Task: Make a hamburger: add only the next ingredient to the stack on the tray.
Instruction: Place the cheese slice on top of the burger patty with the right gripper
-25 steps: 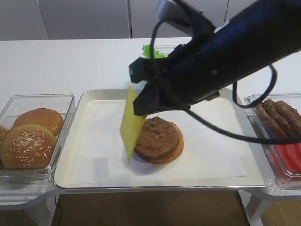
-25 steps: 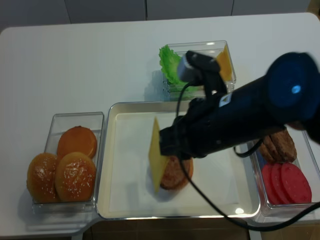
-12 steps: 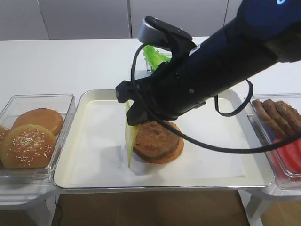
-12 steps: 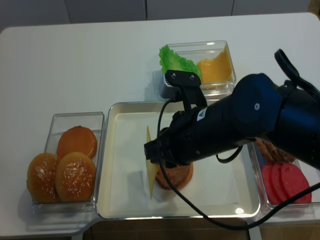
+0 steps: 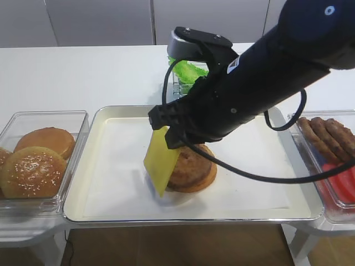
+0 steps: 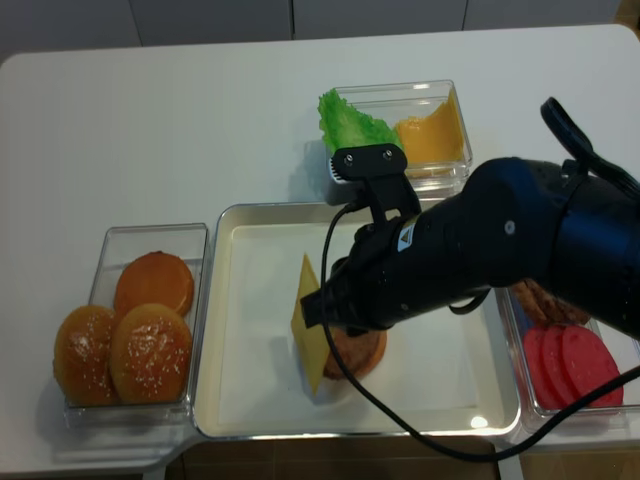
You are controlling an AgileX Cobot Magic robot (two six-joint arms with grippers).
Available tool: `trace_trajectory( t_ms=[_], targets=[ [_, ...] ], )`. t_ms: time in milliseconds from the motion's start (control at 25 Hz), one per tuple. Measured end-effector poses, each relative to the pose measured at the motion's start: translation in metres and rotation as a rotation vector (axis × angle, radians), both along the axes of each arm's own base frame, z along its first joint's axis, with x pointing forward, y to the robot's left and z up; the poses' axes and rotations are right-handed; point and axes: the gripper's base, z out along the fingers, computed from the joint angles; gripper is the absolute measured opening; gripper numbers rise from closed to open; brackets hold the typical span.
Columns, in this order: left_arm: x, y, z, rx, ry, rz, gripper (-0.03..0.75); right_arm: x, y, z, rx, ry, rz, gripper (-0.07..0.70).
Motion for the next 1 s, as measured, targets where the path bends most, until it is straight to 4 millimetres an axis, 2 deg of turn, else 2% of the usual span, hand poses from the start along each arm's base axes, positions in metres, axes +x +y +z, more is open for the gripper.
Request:
trace_trajectory(
  t_ms=[600, 1000],
  targets=[
    [0.0, 0.0, 0.0, 0.0, 0.0, 0.0, 0.293, 0.009, -0.014, -0.008, -0.19, -0.083, -0.053, 0.03],
    [0.0, 0.0, 0.0, 0.0, 0.0, 0.0, 0.293, 0.011, -0.017, -0.012, -0.233, -0.073, -0.073, 0.03]
  ],
)
